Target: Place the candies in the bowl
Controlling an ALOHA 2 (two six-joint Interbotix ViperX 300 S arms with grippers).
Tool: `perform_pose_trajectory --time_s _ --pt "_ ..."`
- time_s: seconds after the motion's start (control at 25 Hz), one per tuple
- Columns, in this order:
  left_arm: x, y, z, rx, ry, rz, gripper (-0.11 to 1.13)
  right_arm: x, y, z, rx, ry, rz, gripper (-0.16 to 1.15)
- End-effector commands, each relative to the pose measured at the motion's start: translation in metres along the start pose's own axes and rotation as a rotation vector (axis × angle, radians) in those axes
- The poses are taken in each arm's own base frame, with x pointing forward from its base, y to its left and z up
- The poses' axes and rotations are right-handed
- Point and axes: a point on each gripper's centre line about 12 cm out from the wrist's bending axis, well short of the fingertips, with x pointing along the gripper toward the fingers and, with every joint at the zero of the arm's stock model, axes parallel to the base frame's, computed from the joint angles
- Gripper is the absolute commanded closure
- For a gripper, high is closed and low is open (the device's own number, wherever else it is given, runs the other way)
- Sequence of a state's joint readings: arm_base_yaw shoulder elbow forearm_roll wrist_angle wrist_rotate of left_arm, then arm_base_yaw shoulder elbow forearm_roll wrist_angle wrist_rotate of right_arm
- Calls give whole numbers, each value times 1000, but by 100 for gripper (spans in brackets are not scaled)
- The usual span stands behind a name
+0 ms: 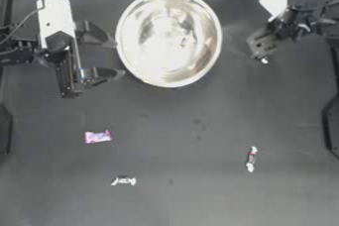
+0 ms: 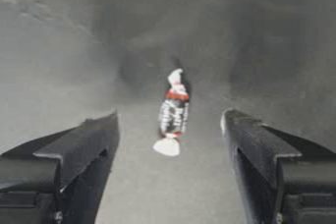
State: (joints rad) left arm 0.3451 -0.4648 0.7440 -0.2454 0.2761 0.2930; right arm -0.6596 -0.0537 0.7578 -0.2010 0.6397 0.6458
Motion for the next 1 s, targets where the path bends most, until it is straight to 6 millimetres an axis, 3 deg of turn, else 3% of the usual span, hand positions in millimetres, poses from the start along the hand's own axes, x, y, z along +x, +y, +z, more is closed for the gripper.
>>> perform_pose_trajectory --time_s 0.04,1.0 --pt "-9 0 9 0 -43 2 7 -5 2 8 -1 -33 -1 5" --pt "-10 -2 4 2 -37 -2 7 11 5 12 33 -24 -13 6"
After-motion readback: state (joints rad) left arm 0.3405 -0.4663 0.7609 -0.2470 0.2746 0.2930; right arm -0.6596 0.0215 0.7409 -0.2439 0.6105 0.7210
